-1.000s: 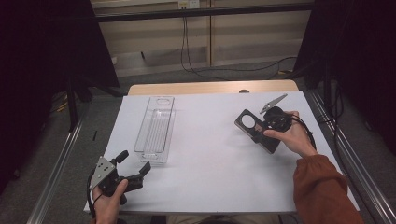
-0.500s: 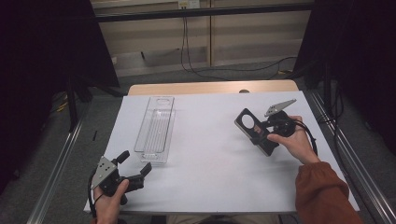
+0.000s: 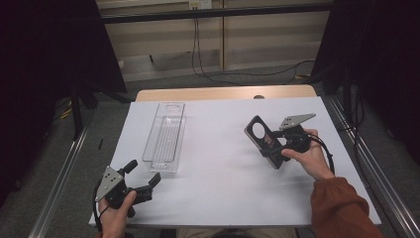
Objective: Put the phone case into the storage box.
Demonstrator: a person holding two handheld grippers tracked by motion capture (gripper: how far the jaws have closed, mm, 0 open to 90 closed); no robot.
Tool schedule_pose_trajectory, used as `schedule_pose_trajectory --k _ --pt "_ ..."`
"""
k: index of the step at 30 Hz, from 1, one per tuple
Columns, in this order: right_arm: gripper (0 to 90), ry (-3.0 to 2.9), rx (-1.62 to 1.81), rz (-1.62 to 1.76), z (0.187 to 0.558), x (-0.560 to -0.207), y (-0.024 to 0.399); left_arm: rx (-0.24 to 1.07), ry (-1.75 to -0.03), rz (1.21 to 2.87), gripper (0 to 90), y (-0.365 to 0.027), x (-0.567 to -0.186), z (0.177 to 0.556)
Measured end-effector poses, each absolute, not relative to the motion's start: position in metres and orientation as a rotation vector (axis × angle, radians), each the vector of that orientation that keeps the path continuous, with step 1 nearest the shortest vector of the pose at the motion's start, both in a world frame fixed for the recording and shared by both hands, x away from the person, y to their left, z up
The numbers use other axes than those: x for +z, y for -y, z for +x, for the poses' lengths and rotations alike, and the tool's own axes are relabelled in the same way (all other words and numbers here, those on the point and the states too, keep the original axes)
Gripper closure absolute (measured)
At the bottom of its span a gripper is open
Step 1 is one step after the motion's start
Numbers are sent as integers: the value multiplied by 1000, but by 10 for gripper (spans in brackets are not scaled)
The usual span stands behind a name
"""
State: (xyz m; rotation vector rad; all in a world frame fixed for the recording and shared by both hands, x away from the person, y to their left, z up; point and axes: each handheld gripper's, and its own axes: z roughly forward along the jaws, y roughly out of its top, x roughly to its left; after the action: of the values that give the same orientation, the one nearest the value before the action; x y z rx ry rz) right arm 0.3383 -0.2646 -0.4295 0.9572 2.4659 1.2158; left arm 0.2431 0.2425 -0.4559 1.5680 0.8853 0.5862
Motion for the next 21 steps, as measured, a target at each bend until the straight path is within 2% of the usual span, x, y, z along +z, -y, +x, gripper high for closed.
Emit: schedule_pose_trajectory --k 21 --pt "123 -2355 1378 851 303 -438 241 562 -847 1576 28 -239 -452 243"
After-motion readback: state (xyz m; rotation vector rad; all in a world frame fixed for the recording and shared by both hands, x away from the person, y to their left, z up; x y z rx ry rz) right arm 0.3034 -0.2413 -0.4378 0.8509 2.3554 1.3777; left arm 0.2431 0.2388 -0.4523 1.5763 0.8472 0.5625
